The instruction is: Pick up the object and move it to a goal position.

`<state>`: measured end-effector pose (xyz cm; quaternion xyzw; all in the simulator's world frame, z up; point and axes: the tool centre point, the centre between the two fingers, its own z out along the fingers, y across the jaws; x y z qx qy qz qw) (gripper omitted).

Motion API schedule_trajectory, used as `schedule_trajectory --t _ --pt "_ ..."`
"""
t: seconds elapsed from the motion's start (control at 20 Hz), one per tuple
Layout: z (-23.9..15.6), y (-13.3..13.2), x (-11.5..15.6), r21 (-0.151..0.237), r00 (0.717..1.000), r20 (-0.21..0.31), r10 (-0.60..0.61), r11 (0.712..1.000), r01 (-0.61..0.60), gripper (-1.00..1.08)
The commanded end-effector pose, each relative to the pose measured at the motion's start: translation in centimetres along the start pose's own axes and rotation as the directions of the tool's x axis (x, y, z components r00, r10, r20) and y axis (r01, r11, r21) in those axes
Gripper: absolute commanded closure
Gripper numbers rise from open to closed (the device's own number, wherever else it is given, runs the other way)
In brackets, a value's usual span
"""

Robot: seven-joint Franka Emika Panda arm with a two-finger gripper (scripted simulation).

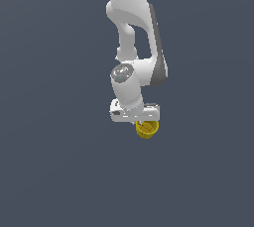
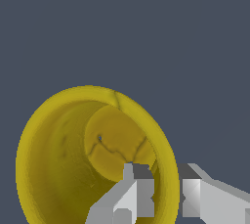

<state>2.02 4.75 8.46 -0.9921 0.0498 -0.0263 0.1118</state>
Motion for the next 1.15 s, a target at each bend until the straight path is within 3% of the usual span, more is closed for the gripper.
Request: schedule_trajectory --t 0.0,0.6,1.1 --pt "-1.5 -0.8 0.5 0.000 1.000 -0.004 -0.001 1.000 0.001 1.08" --pt "-10.6 -5.9 3.0 -0.001 1.000 -0.004 -0.001 1.000 0.001 1.08" --pt "-13.2 -7.4 3.9 0.000 1.000 -0.005 -0.001 1.000 0.001 1.08"
